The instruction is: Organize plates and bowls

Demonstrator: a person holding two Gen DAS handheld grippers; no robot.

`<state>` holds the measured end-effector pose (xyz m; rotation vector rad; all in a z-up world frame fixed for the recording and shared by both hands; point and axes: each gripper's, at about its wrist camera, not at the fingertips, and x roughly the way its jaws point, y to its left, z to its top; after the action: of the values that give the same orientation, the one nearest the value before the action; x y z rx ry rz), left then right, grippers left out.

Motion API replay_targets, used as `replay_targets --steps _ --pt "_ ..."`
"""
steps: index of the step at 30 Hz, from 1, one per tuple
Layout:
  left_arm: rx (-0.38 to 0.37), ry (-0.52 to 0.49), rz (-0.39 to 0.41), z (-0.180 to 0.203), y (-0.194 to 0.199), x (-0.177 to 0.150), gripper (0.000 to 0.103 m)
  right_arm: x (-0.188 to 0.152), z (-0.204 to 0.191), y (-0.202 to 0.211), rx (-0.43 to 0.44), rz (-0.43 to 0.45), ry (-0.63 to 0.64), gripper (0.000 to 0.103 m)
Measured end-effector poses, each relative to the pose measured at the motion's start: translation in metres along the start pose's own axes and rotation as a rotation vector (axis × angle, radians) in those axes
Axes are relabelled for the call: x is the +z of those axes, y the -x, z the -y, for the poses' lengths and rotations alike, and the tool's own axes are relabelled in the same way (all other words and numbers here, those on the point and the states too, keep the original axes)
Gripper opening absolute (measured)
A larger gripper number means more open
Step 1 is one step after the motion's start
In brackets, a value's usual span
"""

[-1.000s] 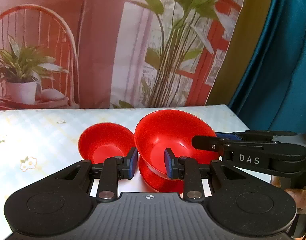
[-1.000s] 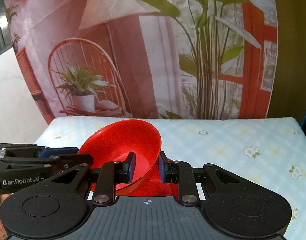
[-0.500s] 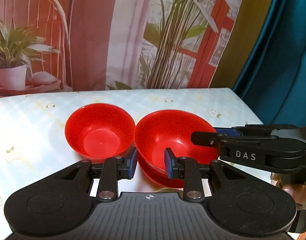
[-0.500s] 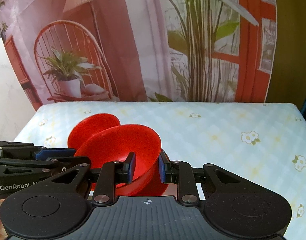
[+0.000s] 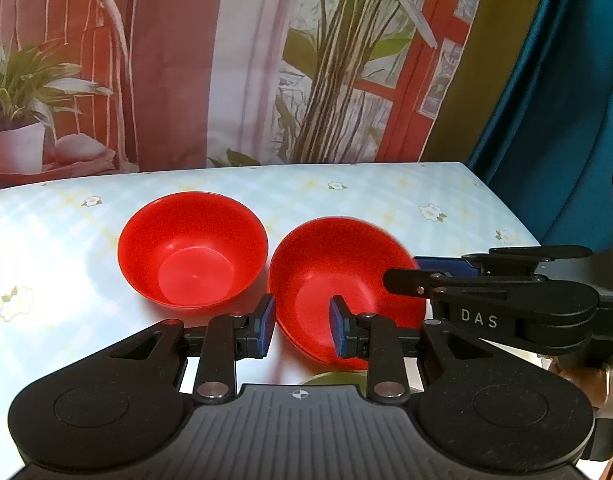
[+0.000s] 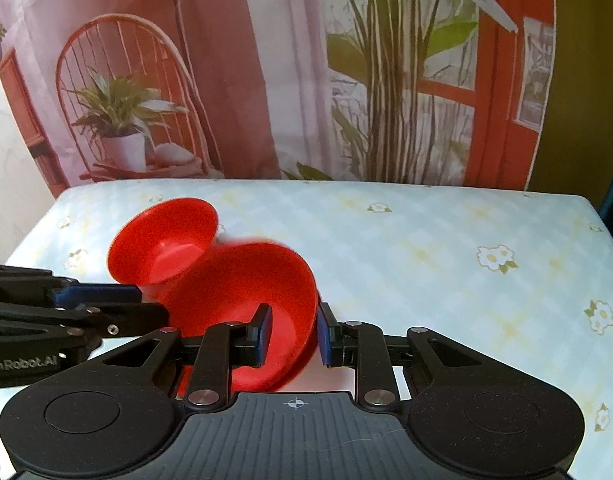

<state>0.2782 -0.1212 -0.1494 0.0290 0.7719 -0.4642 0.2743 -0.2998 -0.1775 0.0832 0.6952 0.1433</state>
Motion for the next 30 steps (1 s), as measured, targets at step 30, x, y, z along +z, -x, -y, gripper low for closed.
replay_targets --steps 30 --pt "0.185 -0.05 0.257 -0.048 0.109 0.068 0.031 0.074 -0.031 0.058 0.002 0.163 0.113 0.024"
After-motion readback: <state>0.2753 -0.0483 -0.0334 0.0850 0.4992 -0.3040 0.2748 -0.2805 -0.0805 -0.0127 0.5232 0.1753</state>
